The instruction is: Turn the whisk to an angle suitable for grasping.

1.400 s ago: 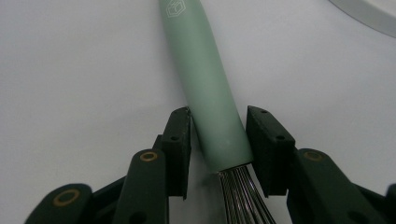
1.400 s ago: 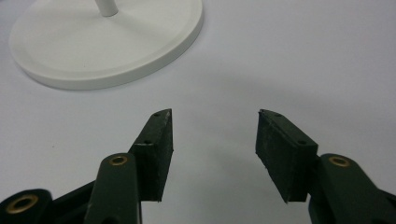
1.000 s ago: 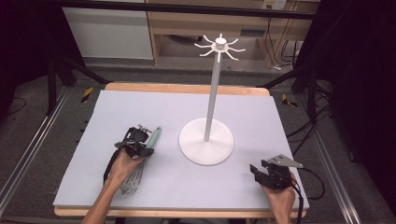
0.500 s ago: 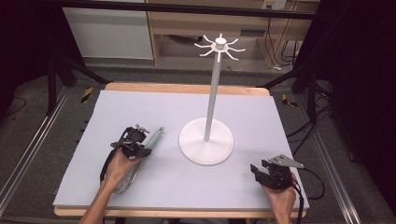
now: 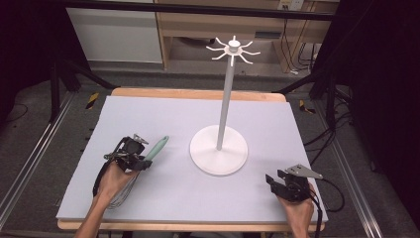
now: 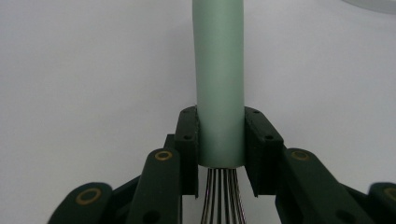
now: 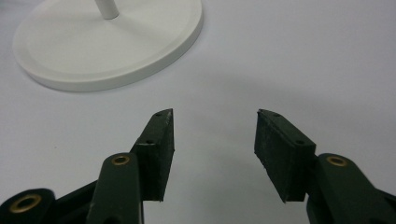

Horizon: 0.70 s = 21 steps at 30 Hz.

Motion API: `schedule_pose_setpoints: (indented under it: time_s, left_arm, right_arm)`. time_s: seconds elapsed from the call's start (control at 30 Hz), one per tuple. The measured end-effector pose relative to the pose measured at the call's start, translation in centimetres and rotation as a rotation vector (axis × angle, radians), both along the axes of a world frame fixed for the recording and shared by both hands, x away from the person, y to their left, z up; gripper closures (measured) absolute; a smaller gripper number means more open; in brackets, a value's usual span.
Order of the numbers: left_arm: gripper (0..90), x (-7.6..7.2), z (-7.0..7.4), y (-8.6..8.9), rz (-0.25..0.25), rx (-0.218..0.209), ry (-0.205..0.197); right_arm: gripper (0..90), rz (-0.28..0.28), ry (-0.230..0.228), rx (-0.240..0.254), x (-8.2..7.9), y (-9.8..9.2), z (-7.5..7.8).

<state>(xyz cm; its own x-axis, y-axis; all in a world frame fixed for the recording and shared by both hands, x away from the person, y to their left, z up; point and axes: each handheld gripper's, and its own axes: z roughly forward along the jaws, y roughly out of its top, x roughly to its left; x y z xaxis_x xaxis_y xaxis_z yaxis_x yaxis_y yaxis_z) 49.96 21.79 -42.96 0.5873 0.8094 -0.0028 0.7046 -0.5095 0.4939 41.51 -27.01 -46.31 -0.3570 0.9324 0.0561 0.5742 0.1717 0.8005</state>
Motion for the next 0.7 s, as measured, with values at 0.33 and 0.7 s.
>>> schedule_pose_setpoints:
  time_s: [0.33, 0.7]
  left_arm:
    - [68.2, 0.2, -1.3, -0.6, -0.021, 0.041, 0.038]
    - [48.9, 0.7, -1.3, -1.2, -0.029, 0.050, 0.041]
  right_arm:
    - [47.6, 0.001, 0.003, -0.001, 0.0, 0.0, -0.1]
    - [47.0, 0.002, 0.001, 0.003, 0.0, 0.0, 0.0]
